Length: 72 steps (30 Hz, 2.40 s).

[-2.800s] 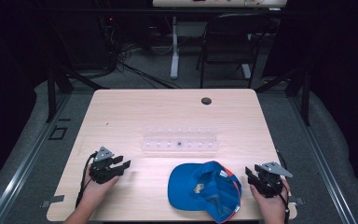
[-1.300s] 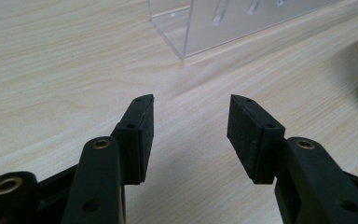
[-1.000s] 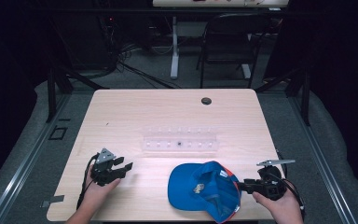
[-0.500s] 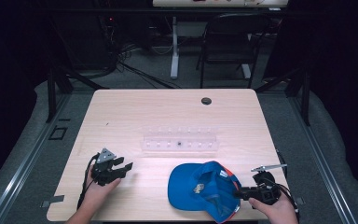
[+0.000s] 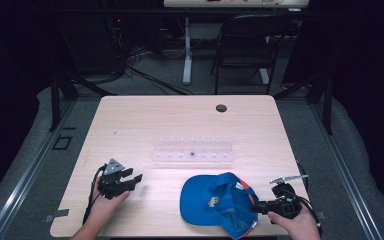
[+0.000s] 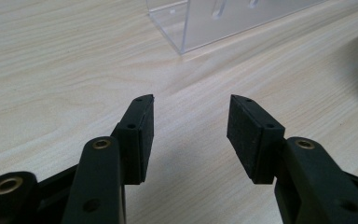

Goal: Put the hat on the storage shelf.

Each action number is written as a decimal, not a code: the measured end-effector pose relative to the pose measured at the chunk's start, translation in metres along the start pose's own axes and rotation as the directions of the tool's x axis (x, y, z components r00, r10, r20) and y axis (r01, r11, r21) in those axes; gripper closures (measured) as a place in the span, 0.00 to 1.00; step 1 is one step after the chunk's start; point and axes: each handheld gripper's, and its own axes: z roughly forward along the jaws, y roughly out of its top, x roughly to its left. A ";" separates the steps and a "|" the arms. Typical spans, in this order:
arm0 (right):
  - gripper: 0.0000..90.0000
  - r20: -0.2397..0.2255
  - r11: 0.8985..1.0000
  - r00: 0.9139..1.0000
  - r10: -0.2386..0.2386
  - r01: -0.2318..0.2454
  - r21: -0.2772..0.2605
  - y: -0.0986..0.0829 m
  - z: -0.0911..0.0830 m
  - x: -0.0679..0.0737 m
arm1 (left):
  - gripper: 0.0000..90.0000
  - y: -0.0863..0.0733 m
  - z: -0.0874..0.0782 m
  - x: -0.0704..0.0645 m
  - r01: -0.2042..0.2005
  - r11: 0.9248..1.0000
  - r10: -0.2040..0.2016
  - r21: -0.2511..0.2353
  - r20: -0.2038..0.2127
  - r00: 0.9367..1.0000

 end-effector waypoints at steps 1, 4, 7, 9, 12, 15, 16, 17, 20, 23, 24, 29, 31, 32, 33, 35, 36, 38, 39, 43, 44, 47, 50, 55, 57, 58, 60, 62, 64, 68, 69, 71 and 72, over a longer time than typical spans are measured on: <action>0.71 -0.007 1.000 1.000 -0.009 0.009 0.016 0.000 -0.001 -0.002 | 0.57 0.000 0.000 0.000 -0.001 1.000 0.001 0.000 -0.001 1.000; 0.70 -0.011 1.000 1.000 0.007 -0.007 0.019 -0.001 0.002 -0.006 | 0.57 0.000 0.000 0.000 -0.006 1.000 0.006 0.004 -0.002 1.000; 0.70 -0.017 0.999 1.000 0.018 -0.017 0.033 -0.002 0.006 -0.008 | 0.57 0.000 0.001 0.000 -0.004 1.000 0.004 0.000 -0.004 1.000; 0.71 -0.024 0.999 0.999 0.022 -0.021 0.038 -0.003 0.008 -0.009 | 0.57 0.000 0.001 -0.001 0.000 1.000 0.000 0.000 -0.007 1.000; 0.72 -0.058 0.999 0.998 0.029 -0.027 0.035 -0.003 0.008 -0.008 | 0.57 0.000 0.001 -0.001 0.000 1.000 0.000 0.000 -0.008 1.000; 0.73 -0.094 0.999 0.995 0.036 -0.035 0.014 -0.001 0.004 -0.007 | 0.57 0.000 0.001 0.000 -0.005 1.000 0.005 -0.002 -0.006 1.000; 0.73 -0.104 0.999 0.994 0.038 -0.037 0.012 0.000 0.002 -0.006 | 0.57 0.000 0.001 0.000 -0.004 1.000 0.004 -0.003 -0.005 1.000; 0.74 -0.103 0.999 0.994 0.039 -0.039 0.002 0.001 0.002 -0.006 | 0.57 0.000 0.001 0.000 -0.004 1.000 0.004 -0.003 -0.005 1.000; 0.75 -0.107 0.999 0.994 0.039 -0.039 0.003 0.003 -0.001 -0.006 | 0.57 0.000 0.001 -0.001 0.000 1.000 0.000 -0.002 -0.007 1.000; 0.77 -0.111 0.998 0.992 0.056 -0.055 0.006 0.004 -0.002 -0.006 | 0.57 0.000 0.000 0.000 0.000 1.000 0.000 0.000 -0.005 1.000; 0.78 -0.113 0.998 0.992 0.060 -0.060 0.004 0.005 -0.002 -0.005 | 0.57 0.000 0.000 0.000 0.000 1.000 0.000 0.000 -0.005 1.000; 0.83 -0.122 0.997 0.990 0.072 -0.073 -0.002 0.010 -0.005 -0.006 | 0.57 0.000 0.001 -0.001 -0.004 1.000 0.004 -0.003 -0.006 1.000; 0.83 -0.119 0.997 0.990 0.079 -0.080 -0.005 0.011 -0.006 -0.006 | 0.57 0.000 0.001 0.000 -0.006 1.000 0.006 -0.003 -0.006 1.000; 0.83 -0.120 0.996 0.989 0.083 -0.084 -0.006 0.011 -0.006 -0.006 | 0.57 0.000 0.001 0.000 -0.005 1.000 0.005 -0.003 -0.006 1.000; 0.84 -0.124 0.996 0.989 0.083 -0.084 -0.004 0.011 -0.006 -0.006 | 0.57 0.000 0.001 0.000 -0.004 1.000 0.004 -0.003 -0.007 1.000; 0.85 -0.120 0.996 0.988 0.094 -0.094 0.000 0.012 -0.006 -0.006 | 0.57 0.000 0.000 0.000 0.000 1.000 0.000 0.000 -0.006 1.000; 0.85 -0.119 0.995 0.988 0.095 -0.096 0.002 0.012 -0.006 -0.006 | 0.57 0.000 0.001 -0.001 0.000 1.000 0.000 -0.003 -0.008 1.000; 0.85 -0.116 0.995 0.988 0.099 -0.099 0.004 0.012 -0.005 -0.006 | 0.57 0.000 0.001 -0.001 0.000 1.000 0.000 -0.004 -0.007 1.000; 0.86 -0.110 0.994 0.988 0.109 -0.109 0.006 0.012 -0.006 -0.006 | 0.57 0.000 0.000 0.000 -0.005 1.000 0.005 -0.003 -0.007 1.000; 0.86 -0.106 0.994 0.988 0.109 -0.109 0.006 0.015 -0.007 -0.006 | 0.57 0.000 0.000 0.000 -0.006 1.000 0.006 -0.002 -0.008 1.000; 0.86 -0.104 0.994 0.988 0.114 -0.114 0.006 0.015 -0.007 -0.006 | 0.57 0.000 0.000 -0.001 -0.005 1.000 0.005 -0.003 -0.008 1.000; 0.86 -0.114 0.992 0.985 0.128 -0.126 0.021 0.017 -0.008 -0.006 | 0.57 0.000 0.000 -0.001 -0.007 1.000 0.007 0.000 -0.006 1.000; 0.87 -0.104 0.989 0.983 0.150 -0.148 0.031 0.019 -0.009 -0.006 | 0.57 0.000 0.000 -0.001 -0.003 1.000 0.003 -0.001 -0.006 1.000; 0.87 -0.095 0.985 0.981 0.171 -0.168 0.036 0.025 -0.012 -0.008 | 0.57 0.000 0.000 -0.001 -0.006 1.000 0.006 0.002 -0.007 1.000; 0.87 -0.085 0.985 0.981 0.173 -0.170 0.035 0.028 -0.014 -0.009 | 0.57 0.000 0.000 -0.001 -0.008 1.000 0.008 0.002 -0.006 1.000; 0.87 -0.084 0.983 0.980 0.182 -0.179 0.042 0.030 -0.015 -0.009 | 0.57 0.000 0.000 -0.001 -0.009 1.000 0.009 0.002 -0.006 1.000; 0.87 -0.089 0.977 0.973 0.213 -0.209 0.052 0.034 -0.017 -0.011 | 0.57 0.000 0.000 -0.001 -0.009 1.000 0.009 0.002 -0.007 1.000; 0.87 -0.087 0.975 0.972 0.220 -0.215 0.063 0.039 -0.019 -0.011 | 0.57 0.000 0.000 -0.001 -0.006 1.000 0.006 0.001 -0.007 1.000; 0.87 -0.089 0.972 0.969 0.230 -0.225 0.068 0.043 -0.020 -0.011 | 0.57 0.000 0.000 -0.001 -0.004 1.000 0.004 0.000 -0.006 1.000; 0.87 -0.083 0.969 0.966 0.245 -0.240 0.063 0.052 -0.024 -0.010 | 0.57 0.000 0.000 -0.001 -0.004 1.000 0.004 0.000 -0.008 1.000; 0.87 -0.082 0.968 0.966 0.246 -0.241 0.067 0.055 -0.026 -0.011 | 0.57 0.000 0.000 -0.001 -0.006 1.000 0.006 0.002 -0.007 1.000; 0.87 -0.092 0.965 0.962 0.258 -0.252 0.071 0.059 -0.028 -0.011 | 0.57 0.000 0.000 -0.001 -0.008 1.000 0.008 -0.001 -0.007 1.000; 0.87 -0.096 0.964 0.960 0.262 -0.255 0.074 0.061 -0.029 -0.011 | 0.57 0.000 0.000 -0.001 -0.007 1.000 0.007 -0.002 -0.008 1.000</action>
